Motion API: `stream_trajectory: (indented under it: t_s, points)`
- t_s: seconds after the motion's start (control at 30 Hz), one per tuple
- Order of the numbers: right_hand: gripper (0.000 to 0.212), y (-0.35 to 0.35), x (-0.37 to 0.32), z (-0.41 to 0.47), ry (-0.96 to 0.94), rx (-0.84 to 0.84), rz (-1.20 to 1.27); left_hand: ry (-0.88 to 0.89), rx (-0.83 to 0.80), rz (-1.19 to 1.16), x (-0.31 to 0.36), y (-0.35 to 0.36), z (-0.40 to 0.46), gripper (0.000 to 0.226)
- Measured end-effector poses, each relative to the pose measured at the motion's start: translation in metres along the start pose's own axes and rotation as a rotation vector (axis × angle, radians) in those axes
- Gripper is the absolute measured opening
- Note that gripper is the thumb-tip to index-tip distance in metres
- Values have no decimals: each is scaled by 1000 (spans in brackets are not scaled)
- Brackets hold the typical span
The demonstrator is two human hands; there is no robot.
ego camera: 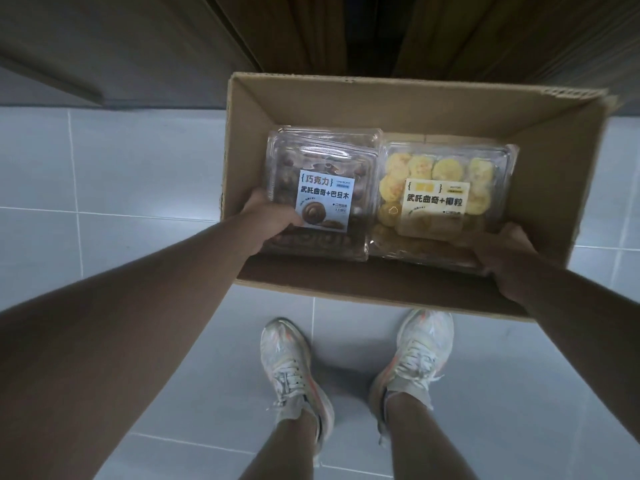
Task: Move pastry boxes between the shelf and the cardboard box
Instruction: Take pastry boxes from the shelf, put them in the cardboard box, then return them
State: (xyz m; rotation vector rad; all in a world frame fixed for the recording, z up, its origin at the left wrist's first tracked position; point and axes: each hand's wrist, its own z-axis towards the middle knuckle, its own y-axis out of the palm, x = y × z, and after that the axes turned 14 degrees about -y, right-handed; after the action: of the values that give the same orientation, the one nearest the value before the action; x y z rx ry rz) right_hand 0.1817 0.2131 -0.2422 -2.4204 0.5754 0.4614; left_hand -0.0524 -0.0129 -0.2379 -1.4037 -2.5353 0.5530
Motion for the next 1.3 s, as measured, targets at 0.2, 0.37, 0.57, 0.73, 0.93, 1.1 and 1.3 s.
stream_trajectory:
  t_s: [0.2, 0.37, 0.57, 0.73, 0.93, 1.1, 1.3]
  points:
    - [42, -7, -29, -61, -343, 27, -206, 176, 93, 173, 13, -4, -47, 48]
    - [96, 18, -61, -68, -461, -120, -203, 250, 4, 136, 27, 25, -75, 64]
    - [120, 22, -66, -52, -380, -146, -262, 237, -63, 78, 23, 50, -71, 95]
    - [115, 13, -53, -43, -486, -187, -265, 267, -103, 71, 14, 34, -75, 102]
    - [101, -15, -85, -102, -560, -224, -324, 398, -184, -48, -4, -13, -108, 95]
    - [104, -50, -133, -174, -659, -236, -407, 438, -183, -138, -8, -69, -174, 87]
    - [111, -107, -206, -291, -793, -252, -502, 416, -229, -255, -20, -139, -294, 87]
